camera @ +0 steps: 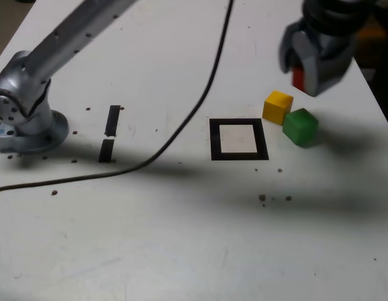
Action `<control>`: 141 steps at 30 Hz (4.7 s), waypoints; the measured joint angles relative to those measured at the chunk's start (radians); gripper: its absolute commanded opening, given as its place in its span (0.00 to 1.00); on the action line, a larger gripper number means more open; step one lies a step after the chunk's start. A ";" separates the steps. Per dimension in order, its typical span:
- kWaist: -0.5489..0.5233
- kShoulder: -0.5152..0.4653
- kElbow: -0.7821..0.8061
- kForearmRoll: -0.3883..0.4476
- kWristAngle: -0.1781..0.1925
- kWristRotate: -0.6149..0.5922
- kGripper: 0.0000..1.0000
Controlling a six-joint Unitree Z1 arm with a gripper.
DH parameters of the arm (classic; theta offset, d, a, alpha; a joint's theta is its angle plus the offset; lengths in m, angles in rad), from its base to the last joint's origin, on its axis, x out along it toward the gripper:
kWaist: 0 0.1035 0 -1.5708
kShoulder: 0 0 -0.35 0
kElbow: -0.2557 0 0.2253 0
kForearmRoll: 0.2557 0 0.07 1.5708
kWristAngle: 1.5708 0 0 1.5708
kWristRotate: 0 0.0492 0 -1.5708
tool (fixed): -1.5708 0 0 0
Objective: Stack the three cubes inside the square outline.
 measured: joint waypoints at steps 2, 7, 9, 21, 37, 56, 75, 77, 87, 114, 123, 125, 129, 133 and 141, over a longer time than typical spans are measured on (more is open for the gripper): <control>-0.009 -0.041 0.067 -0.001 0.000 -0.068 0.19; -0.059 -0.169 0.271 -0.025 -0.023 -0.272 0.20; -0.087 -0.219 0.347 -0.053 -0.028 -0.350 0.20; -0.151 -0.564 0.866 -0.386 -0.119 -0.871 0.20; -0.146 -0.351 0.725 -0.229 -0.157 -0.955 0.20; -0.109 -0.224 0.756 -0.341 -0.188 -0.997 0.20; -0.102 -0.196 0.726 -0.309 -0.168 -0.993 0.89; -0.102 -0.196 0.726 -0.307 -0.170 -0.994 0.94; -0.102 -0.211 0.716 -0.287 -0.155 -1.009 1.00; 0.001 -0.262 0.529 -0.219 -0.135 -1.444 1.00; 0.022 -0.168 0.426 -0.165 -0.185 -1.495 1.00; 0.031 -0.156 0.415 -0.163 -0.193 -1.503 0.99; 0.068 -0.130 0.405 -0.173 -0.219 -1.505 0.99; 0.086 -0.115 0.418 -0.225 -0.222 -1.497 0.99; 0.107 -0.105 0.470 -0.310 -0.240 -1.476 0.90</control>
